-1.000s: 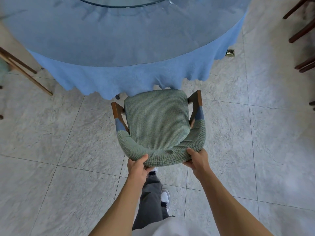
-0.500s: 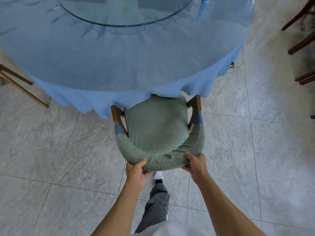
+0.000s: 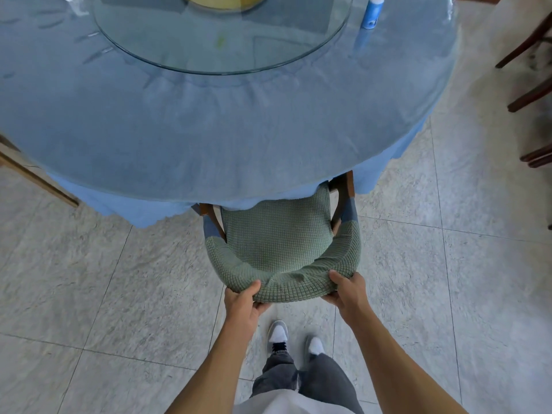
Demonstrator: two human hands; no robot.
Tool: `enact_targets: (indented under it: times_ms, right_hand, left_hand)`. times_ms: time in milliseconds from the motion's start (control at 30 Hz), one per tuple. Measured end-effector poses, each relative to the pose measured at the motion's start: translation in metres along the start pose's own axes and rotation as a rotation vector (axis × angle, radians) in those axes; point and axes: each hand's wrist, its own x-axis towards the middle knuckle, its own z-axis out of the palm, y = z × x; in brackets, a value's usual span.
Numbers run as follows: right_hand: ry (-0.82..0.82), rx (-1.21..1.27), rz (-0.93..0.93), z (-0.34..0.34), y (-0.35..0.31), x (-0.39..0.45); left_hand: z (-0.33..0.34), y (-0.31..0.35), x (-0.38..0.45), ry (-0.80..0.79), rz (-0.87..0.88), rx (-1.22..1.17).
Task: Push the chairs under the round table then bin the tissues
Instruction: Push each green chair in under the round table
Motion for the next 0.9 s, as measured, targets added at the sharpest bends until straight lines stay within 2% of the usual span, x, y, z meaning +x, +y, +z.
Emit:
enact_targets:
  times_ms: [900]
  right_hand:
    - [-0.092,-0.061,0.014,0.039,-0.151,0.124]
  left_hand:
    - [0.152,0.049,0.073,0.036,0.010,-0.078]
